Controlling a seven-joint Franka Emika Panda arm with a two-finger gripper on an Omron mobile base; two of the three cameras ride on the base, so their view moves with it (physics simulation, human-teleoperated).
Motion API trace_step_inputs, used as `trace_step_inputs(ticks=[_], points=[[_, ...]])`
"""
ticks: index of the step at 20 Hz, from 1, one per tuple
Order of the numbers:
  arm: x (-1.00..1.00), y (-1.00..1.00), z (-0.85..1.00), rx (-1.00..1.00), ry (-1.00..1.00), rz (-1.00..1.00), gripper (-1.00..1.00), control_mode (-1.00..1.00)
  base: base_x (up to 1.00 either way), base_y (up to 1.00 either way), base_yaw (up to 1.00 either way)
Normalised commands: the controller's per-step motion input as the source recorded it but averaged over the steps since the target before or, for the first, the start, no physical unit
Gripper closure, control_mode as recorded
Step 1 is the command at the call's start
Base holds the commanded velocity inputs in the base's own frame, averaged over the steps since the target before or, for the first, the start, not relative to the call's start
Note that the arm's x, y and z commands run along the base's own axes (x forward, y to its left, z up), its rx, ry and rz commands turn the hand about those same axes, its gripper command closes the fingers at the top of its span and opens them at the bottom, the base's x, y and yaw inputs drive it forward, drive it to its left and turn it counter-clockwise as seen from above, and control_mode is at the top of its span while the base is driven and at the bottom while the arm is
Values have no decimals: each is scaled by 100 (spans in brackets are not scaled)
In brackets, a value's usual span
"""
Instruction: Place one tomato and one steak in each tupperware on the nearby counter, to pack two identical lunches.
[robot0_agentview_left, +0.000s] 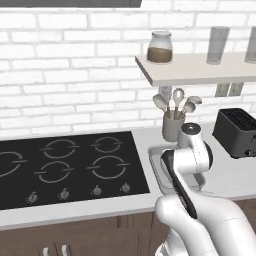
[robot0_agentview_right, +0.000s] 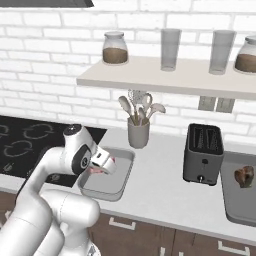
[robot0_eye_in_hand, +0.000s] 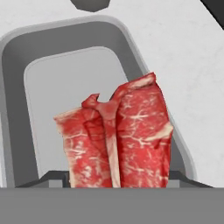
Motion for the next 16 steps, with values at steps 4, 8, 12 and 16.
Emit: trace_step_inputs(ticks=[4,8,12,16], points=[[29,0,-34,0,0,0,100,-100,0,0,0],[32,0,-33,0,0,0,100,-100,0,0,0],[25,0,-37,0,0,0,100,-100,0,0,0],[4,-1,-40,0,0,0,100,-100,0,0,0]])
